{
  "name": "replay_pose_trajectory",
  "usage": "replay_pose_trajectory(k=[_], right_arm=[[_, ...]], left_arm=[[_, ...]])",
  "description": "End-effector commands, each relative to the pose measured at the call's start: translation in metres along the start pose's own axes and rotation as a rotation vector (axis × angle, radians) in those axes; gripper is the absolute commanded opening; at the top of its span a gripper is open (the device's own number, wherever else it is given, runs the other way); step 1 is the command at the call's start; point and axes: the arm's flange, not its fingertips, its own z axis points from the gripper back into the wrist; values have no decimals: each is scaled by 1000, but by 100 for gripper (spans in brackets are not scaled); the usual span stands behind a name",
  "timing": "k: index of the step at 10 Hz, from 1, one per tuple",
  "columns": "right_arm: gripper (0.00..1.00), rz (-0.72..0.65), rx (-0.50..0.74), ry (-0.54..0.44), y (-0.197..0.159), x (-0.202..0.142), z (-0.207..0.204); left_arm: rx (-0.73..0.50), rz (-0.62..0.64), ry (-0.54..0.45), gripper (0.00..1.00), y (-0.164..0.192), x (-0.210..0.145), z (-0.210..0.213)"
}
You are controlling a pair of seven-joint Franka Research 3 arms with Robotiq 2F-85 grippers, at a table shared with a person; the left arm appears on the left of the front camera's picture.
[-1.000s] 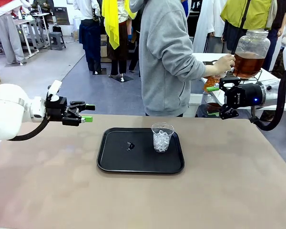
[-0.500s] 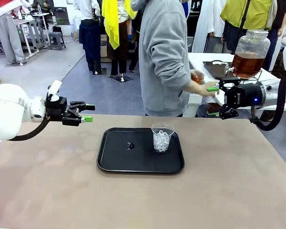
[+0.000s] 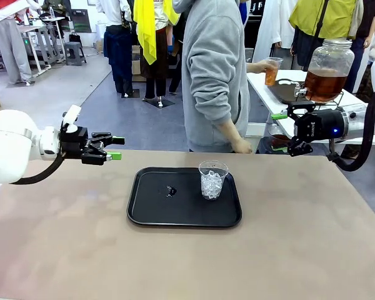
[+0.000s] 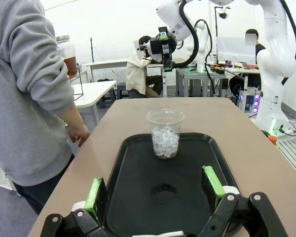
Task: Pour the drink into the iced cup.
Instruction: Pick up the iced cup indicated by the human and present it to them.
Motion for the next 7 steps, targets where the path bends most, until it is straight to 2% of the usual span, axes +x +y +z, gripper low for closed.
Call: replay_pose_trajectory(k=[1,7], right_arm=[[100,4,-5,-3,1,0,0],[100,4,-5,-3,1,0,0]], left_arm=[[-3,6,-5,100,0,2,0],[-3,6,-5,100,0,2,0]])
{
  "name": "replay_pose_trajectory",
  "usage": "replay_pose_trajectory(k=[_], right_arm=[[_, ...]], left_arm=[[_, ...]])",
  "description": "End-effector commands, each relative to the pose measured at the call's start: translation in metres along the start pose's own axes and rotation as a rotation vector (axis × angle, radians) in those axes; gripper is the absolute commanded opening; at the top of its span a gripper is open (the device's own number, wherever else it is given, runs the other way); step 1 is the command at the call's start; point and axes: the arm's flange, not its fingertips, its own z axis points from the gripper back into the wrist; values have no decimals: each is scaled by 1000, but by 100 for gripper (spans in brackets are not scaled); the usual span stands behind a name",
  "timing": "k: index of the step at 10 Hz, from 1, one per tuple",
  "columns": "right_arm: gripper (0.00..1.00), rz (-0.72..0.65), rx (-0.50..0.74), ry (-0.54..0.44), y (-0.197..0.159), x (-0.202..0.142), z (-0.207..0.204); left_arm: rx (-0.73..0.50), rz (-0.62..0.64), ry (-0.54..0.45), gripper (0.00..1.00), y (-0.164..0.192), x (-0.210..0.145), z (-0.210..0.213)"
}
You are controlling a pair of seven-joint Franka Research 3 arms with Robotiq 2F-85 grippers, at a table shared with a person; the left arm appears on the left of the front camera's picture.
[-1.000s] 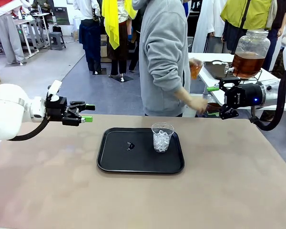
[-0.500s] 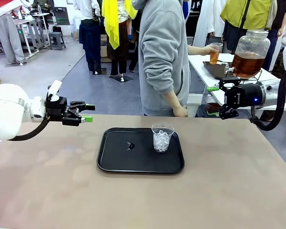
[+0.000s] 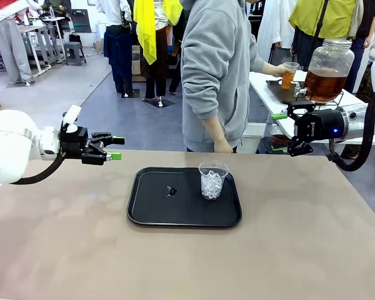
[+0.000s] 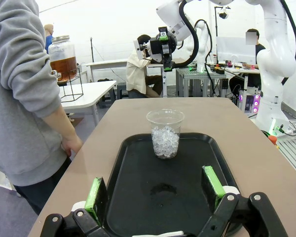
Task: Pour the drink into the iced cup.
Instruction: Pick up the iced cup indicated by the human and present it to them.
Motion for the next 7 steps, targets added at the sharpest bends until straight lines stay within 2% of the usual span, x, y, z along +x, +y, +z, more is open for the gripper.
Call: replay_pose_trajectory(k=[1,7], right_arm=[[100,4,-5,-3,1,0,0],[100,4,-5,-3,1,0,0]], left_arm=[[-3,6,-5,100,0,2,0],[-3,6,-5,100,0,2,0]])
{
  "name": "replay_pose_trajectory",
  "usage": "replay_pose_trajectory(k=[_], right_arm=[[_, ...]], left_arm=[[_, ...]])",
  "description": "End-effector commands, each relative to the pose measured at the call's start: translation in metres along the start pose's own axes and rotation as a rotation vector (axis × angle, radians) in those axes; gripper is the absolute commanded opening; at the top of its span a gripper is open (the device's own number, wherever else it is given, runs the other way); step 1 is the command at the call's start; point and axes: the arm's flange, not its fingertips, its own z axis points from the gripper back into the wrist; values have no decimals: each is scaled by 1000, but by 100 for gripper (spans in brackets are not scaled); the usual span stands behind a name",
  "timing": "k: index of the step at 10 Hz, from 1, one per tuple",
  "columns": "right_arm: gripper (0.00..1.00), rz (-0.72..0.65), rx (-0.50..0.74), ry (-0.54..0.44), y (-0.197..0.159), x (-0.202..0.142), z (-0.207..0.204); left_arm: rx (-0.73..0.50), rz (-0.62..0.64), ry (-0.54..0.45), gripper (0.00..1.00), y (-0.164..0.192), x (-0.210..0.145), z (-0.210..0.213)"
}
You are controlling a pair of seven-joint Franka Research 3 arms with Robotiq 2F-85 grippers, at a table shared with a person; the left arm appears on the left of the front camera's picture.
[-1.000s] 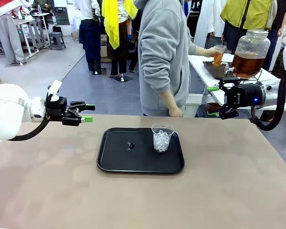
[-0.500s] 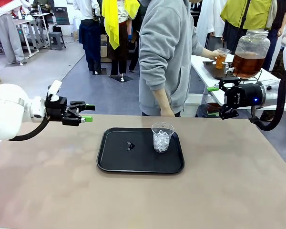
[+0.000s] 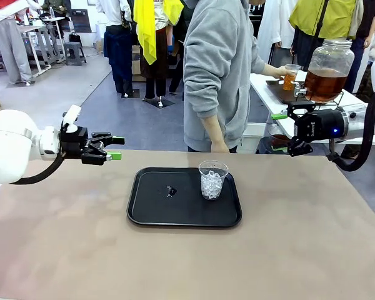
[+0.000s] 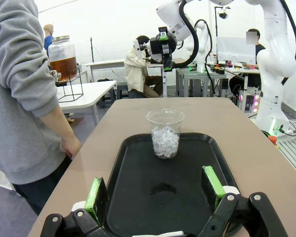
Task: Pour the drink into the iced cup.
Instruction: Pick up the iced cup indicated by the human and present it to them.
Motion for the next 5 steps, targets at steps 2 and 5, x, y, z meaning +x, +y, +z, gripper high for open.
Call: replay_pose_trajectory(k=[2,5], right_arm=[[100,4,-5,-3,1,0,0],[100,4,-5,-3,1,0,0]], left_arm=[[-3,6,-5,100,0,2,0],[-3,6,-5,100,0,2,0]])
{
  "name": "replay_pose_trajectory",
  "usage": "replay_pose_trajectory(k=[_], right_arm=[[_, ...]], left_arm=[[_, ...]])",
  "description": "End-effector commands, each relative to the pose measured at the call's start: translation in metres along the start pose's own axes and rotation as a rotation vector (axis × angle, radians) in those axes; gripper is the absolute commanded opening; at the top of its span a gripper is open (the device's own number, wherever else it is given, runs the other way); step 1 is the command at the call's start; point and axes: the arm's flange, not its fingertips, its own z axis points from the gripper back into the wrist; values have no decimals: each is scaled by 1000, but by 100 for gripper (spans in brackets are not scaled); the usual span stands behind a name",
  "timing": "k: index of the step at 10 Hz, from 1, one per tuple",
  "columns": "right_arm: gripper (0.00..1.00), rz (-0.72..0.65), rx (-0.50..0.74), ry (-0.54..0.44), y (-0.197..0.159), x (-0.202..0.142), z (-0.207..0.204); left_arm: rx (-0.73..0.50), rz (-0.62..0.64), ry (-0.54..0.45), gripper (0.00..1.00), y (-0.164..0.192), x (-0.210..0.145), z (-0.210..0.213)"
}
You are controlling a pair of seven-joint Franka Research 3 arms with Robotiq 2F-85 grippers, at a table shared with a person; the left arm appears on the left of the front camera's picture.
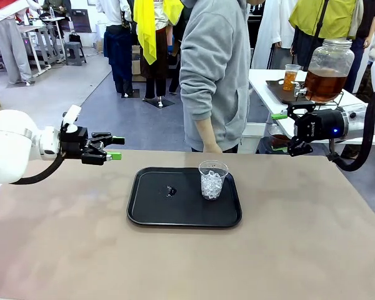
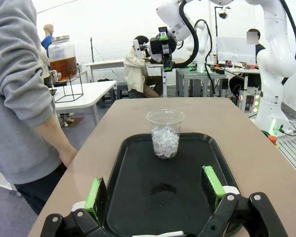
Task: Pour the drink into the iced cup.
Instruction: Pick up the iced cup indicated by the human and present it to them.
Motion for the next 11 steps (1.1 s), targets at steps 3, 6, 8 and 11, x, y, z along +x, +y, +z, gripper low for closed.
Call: replay_pose_trajectory(k=[3,6,8,11], right_arm=[[100,4,-5,-3,1,0,0],[100,4,-5,-3,1,0,0],[100,4,-5,-3,1,0,0],[100,4,-5,-3,1,0,0]], left_arm=[[-3,6,-5,100,0,2,0],[-3,6,-5,100,0,2,0],[-3,6,-5,100,0,2,0],[-3,6,-5,100,0,2,0]])
